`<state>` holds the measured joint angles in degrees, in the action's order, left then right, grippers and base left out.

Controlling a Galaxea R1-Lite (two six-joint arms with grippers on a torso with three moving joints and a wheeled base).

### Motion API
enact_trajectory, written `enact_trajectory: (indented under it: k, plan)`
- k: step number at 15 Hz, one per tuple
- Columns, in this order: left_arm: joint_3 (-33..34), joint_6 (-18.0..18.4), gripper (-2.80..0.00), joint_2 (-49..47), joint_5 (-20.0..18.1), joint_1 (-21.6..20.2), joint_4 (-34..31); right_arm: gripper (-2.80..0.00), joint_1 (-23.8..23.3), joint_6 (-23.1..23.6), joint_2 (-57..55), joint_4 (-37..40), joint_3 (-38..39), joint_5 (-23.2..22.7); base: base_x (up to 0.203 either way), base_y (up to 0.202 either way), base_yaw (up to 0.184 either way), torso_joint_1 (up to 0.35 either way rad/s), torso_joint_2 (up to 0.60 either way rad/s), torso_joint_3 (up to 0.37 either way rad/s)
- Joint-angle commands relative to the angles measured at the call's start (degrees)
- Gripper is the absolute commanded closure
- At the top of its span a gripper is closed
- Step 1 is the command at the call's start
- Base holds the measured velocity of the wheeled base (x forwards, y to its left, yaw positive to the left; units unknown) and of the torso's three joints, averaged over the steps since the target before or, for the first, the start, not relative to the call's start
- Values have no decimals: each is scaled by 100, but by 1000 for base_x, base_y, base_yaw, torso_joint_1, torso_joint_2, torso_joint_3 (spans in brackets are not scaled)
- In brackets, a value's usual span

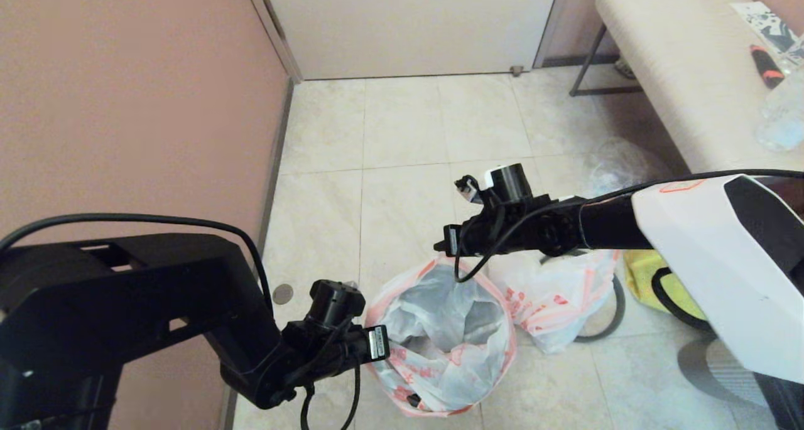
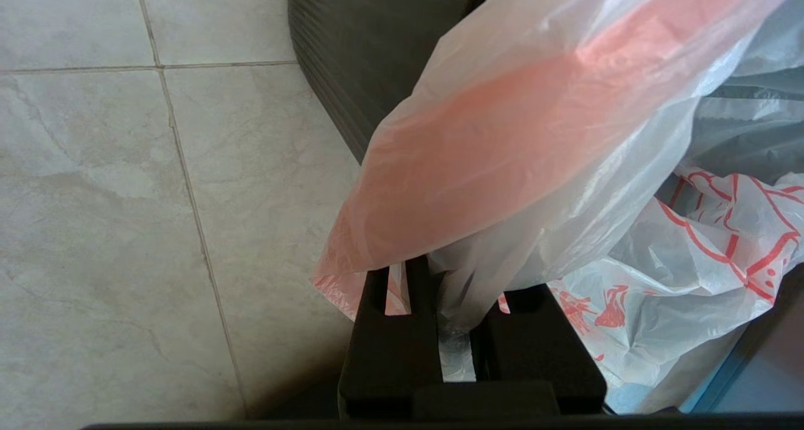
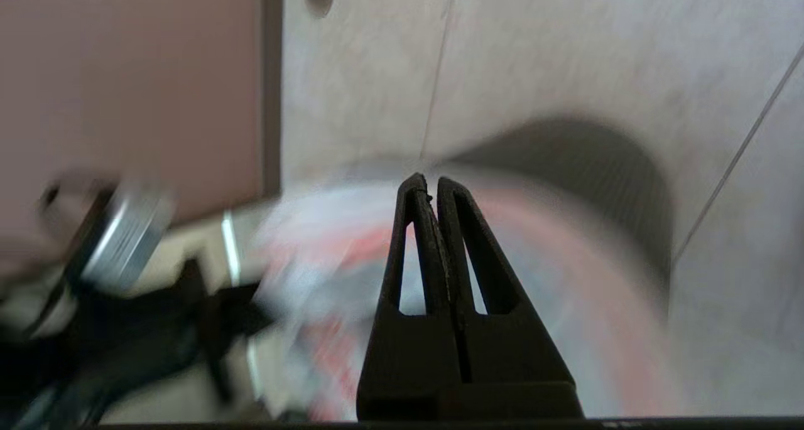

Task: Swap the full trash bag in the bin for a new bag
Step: Put the new garbage bag on the trash can

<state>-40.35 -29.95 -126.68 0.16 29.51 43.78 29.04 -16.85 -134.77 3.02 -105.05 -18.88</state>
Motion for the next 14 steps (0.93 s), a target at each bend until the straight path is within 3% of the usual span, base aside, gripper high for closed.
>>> enact_trajectory:
  k: [1,3,7,14]
  plan:
    - [1,-19,0,-14,1,2,25,0,116,22,648,3,654,-18,0,0,0,0,0,0]
    - [1,-19,0,-14,1,2,34,0,198,416,759,52,1134,-29,0,0,0,0,0,0]
    - [10,-20,0,12,-16,2,34,0,194,925,190,61,1032,-37,0,0,0,0,0,0]
    - [63,-28,0,69,-34,11,80,0,128,957,-1005,31,-813,3,0,0,0,0,0,0]
